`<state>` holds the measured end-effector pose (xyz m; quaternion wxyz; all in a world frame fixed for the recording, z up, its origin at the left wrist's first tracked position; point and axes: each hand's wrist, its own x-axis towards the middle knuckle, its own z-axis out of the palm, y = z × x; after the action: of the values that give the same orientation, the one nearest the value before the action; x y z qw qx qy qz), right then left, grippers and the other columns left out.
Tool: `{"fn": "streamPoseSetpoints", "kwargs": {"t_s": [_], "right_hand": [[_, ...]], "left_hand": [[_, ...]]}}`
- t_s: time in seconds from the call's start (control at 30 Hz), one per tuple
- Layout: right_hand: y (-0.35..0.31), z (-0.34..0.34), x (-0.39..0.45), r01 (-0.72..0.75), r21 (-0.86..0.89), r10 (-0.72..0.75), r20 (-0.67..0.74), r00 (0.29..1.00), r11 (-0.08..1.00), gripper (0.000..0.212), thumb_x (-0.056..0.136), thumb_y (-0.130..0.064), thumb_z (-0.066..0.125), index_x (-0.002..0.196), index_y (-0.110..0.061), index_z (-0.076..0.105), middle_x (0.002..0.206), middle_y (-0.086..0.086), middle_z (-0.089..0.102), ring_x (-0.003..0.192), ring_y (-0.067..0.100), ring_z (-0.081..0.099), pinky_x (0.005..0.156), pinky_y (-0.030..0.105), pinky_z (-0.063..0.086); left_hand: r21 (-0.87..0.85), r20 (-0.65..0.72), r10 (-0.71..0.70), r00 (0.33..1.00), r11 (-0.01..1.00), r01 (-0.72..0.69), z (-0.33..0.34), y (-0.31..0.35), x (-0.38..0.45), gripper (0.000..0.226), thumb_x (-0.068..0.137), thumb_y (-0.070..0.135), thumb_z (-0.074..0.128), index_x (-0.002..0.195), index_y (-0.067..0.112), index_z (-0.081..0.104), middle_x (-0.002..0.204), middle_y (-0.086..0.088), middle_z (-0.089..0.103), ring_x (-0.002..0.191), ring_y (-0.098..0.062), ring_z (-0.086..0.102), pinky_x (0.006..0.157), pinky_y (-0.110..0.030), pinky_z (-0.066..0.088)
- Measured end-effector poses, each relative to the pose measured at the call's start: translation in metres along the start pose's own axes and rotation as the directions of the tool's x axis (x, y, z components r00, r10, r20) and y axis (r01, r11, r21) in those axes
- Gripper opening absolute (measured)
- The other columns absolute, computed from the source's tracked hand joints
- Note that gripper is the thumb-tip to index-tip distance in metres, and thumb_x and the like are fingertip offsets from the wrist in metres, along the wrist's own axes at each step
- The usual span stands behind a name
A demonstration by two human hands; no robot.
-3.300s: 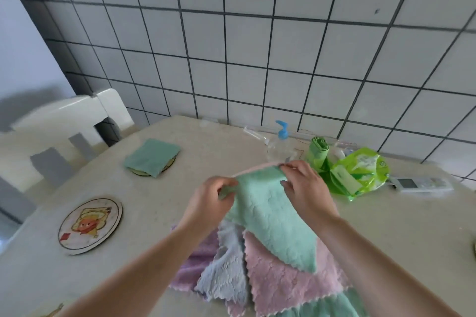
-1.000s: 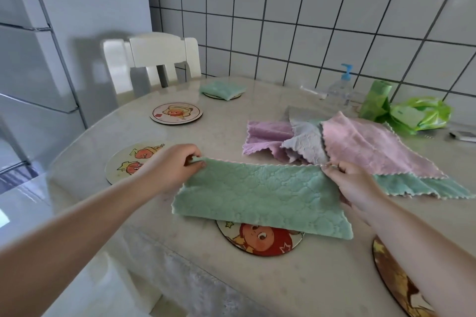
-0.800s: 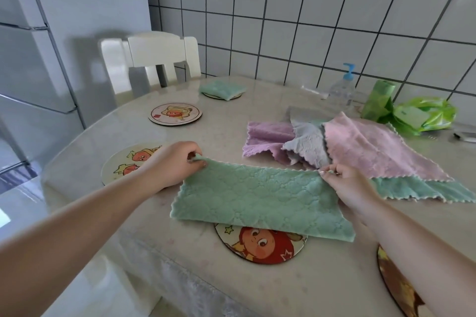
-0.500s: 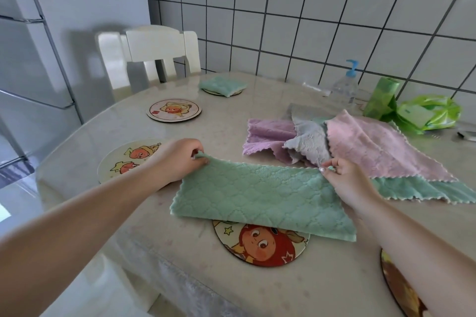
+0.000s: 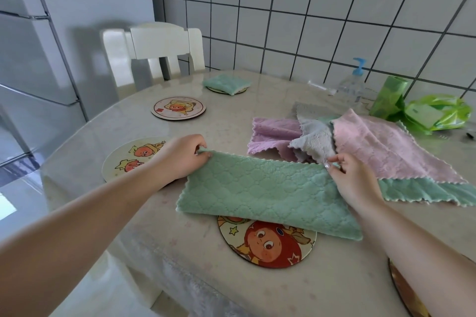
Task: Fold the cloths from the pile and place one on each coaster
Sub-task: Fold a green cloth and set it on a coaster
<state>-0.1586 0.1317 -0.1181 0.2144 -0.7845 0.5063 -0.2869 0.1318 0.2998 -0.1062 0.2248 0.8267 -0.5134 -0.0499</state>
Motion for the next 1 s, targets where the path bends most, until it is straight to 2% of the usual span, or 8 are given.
{"fn": "streamPoseSetpoints", "kwargs": {"t_s": [0.13, 0.33, 0.53, 0.67, 0.73, 0.8, 0.87, 1.0], "right_hand": [[-0.001, 0.002, -0.001, -0.017, 0.011, 0.017, -0.010, 1.000, 1.000, 0.020, 0.091, -0.023, 0.056, 0.110, -0.019, 0.059, 0.122, 0.007, 0.062, 0.080, 0.022, 0.061, 0.062, 0.028, 0.041], [-0.003, 0.004, -0.005, -0.007, 0.010, 0.008, -0.082, 0.997, 1.000, 0.016, 0.093, -0.022, 0.052, 0.108, -0.018, 0.056, 0.099, 0.007, 0.066, 0.056, 0.017, 0.052, 0.052, 0.028, 0.039], [-0.010, 0.004, -0.002, -0.068, -0.036, 0.066, -0.032, 0.997, 0.997, 0.026, 0.091, -0.023, 0.054, 0.116, -0.015, 0.050, 0.085, -0.007, 0.051, 0.062, 0.017, 0.057, 0.060, 0.035, 0.049], [-0.009, 0.000, -0.009, -0.006, -0.142, 0.003, -0.025, 1.000, 0.990, 0.034, 0.088, -0.029, 0.056, 0.120, -0.020, 0.049, 0.111, 0.000, 0.057, 0.084, 0.017, 0.059, 0.069, 0.035, 0.052], [-0.017, -0.001, -0.019, 0.127, -0.174, -0.129, -0.003, 0.992, 0.977, 0.032, 0.090, -0.027, 0.053, 0.121, -0.020, 0.051, 0.122, 0.003, 0.054, 0.100, 0.016, 0.056, 0.083, 0.031, 0.048], [-0.034, 0.004, -0.030, 0.289, -0.214, -0.272, 0.106, 0.957, 0.933, 0.035, 0.093, -0.027, 0.047, 0.127, -0.019, 0.051, 0.134, -0.002, 0.050, 0.121, 0.012, 0.046, 0.101, 0.029, 0.036], [-0.056, 0.016, -0.042, 0.421, -0.326, -0.341, 0.274, 0.899, 0.847, 0.043, 0.096, -0.034, 0.042, 0.137, -0.022, 0.041, 0.146, -0.006, 0.037, 0.136, 0.012, 0.030, 0.115, 0.039, 0.021], [-0.073, 0.043, -0.058, 0.448, -0.317, -0.299, 0.422, 0.856, 0.836, 0.049, 0.099, -0.040, 0.025, 0.146, -0.027, 0.024, 0.156, -0.006, 0.020, 0.143, 0.010, 0.013, 0.118, 0.042, 0.007]], "left_hand": [[0.018, 0.007, -0.016, 1.000, 1.000, 0.016, 0.001, 0.002, 0.003, 0.034, 0.090, 0.042, 0.052, 0.113, 0.017, 0.056, 0.101, -0.001, 0.058, 0.086, -0.019, 0.055, 0.073, -0.029, 0.046], [0.021, -0.032, -0.031, 0.999, 0.999, 0.032, 0.003, 0.006, -0.002, 0.026, 0.094, 0.042, 0.044, 0.108, 0.021, 0.049, 0.080, 0.001, 0.058, 0.067, -0.016, 0.057, 0.058, -0.029, 0.045], [0.125, 0.044, -0.078, 0.996, 0.989, 0.072, 0.000, 0.013, 0.001, 0.027, 0.091, 0.038, 0.048, 0.108, 0.018, 0.052, 0.094, -0.001, 0.060, 0.079, -0.018, 0.058, 0.070, -0.034, 0.052], [0.310, -0.020, 0.025, 0.999, 0.950, -0.018, -0.003, 0.027, -0.005, 0.042, 0.092, 0.035, 0.047, 0.127, 0.014, 0.041, 0.118, -0.006, 0.054, 0.103, -0.023, 0.056, 0.087, -0.040, 0.050], [0.266, -0.057, 0.120, 0.991, 0.959, -0.101, 0.002, 0.039, -0.013, 0.046, 0.093, 0.037, 0.045, 0.134, 0.015, 0.040, 0.130, -0.005, 0.050, 0.118, -0.021, 0.049, 0.099, -0.040, 0.043], [0.127, -0.008, 0.194, 0.981, 0.973, -0.192, 0.013, 0.059, -0.024, 0.043, 0.094, 0.036, 0.044, 0.133, 0.017, 0.045, 0.135, -0.001, 0.049, 0.123, -0.017, 0.046, 0.105, -0.039, 0.039], [0.062, 0.069, 0.246, 0.967, 0.966, -0.250, 0.030, 0.079, -0.033, 0.041, 0.095, 0.034, 0.041, 0.132, 0.017, 0.045, 0.138, -0.001, 0.048, 0.126, -0.017, 0.045, 0.108, -0.039, 0.036], [0.160, 0.150, 0.247, 0.957, 0.949, -0.271, 0.056, 0.087, -0.042, 0.052, 0.098, 0.036, 0.026, 0.147, 0.019, 0.023, 0.154, 0.001, 0.023, 0.143, -0.017, 0.017, 0.118, -0.041, 0.011]]}}
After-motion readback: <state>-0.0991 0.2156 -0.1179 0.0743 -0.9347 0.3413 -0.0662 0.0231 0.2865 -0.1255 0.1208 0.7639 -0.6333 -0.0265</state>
